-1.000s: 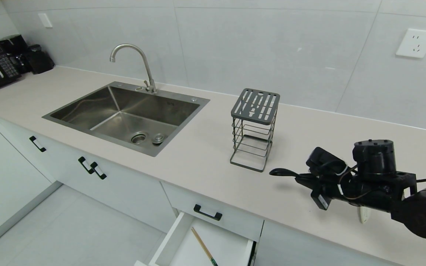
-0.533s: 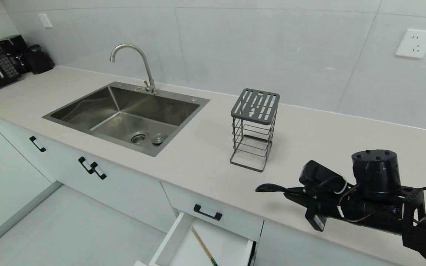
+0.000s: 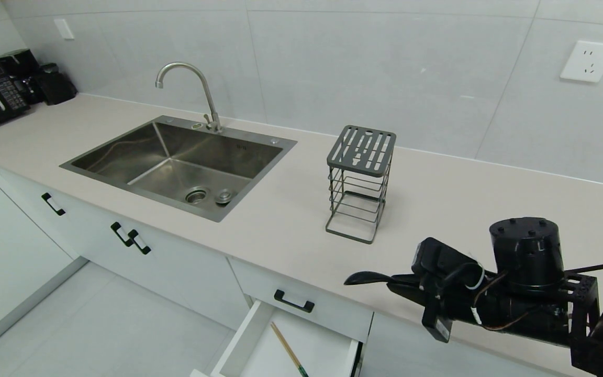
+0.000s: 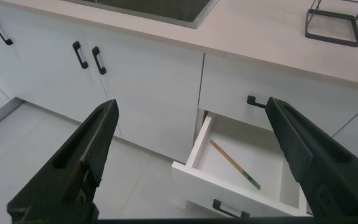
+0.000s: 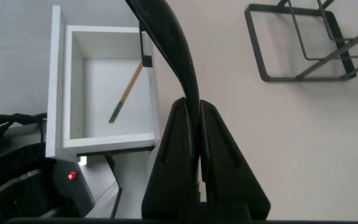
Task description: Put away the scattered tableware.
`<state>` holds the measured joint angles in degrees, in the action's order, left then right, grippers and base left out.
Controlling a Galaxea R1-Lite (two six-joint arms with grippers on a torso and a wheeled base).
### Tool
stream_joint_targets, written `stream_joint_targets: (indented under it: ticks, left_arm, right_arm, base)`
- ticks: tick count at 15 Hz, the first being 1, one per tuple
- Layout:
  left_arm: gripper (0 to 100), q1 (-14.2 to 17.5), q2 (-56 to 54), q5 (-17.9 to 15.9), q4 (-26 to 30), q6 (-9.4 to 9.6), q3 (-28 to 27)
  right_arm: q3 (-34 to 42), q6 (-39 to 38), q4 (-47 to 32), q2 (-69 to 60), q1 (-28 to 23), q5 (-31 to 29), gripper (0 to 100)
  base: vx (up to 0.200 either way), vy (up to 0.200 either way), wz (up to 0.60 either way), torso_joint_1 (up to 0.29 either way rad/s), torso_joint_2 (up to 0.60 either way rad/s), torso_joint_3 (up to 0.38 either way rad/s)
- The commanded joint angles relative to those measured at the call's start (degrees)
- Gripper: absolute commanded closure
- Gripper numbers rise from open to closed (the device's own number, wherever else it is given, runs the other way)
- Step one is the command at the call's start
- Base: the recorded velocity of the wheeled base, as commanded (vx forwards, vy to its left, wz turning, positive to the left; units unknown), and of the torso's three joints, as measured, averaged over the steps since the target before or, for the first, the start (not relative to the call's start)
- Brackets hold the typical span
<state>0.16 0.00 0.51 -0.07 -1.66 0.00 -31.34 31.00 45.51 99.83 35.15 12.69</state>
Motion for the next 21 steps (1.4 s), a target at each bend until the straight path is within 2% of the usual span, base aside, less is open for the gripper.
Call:
stream_joint_targets:
  ticks: [1, 14, 19, 20, 21]
  left_arm:
    - [0, 0.0, 0.0, 0.0, 0.0, -0.01, 0.0]
    - [0, 0.0, 0.0, 0.1, 0.0, -0.01, 0.0]
    - [0, 0.0, 0.0, 0.0, 0.0, -0.10, 0.0]
    - [0, 0.0, 0.0, 0.1, 0.0, -0.01, 0.0]
    - [0, 0.0, 0.0, 0.0, 0.0, -0.01, 0.0]
  right_arm:
    - [-0.2, -0.1, 0.0, -0.2, 2.0, -0.7, 100]
    - [-5.0, -5.0, 1.3, 4.1, 13.9, -3.6, 100]
    - [-10.8, -6.8, 1.3, 9.9, 17.2, -3.8, 100]
    - [-11.8, -8.0, 1.3, 10.6, 17.9, -4.1, 100]
    - [-14.4, -11.9, 1.4, 12.0, 19.3, -6.9, 100]
  base:
    - [0.000, 0.000, 0.00, 0.000, 0.00, 0.000]
    - [0.000, 0.000, 0.00, 0.000, 0.00, 0.000]
    - [0.000, 0.000, 0.00, 0.000, 0.00, 0.000]
    - [0.000, 0.000, 0.00, 0.000, 0.00, 0.000]
    - [0.000, 0.000, 0.00, 0.000, 0.00, 0.000]
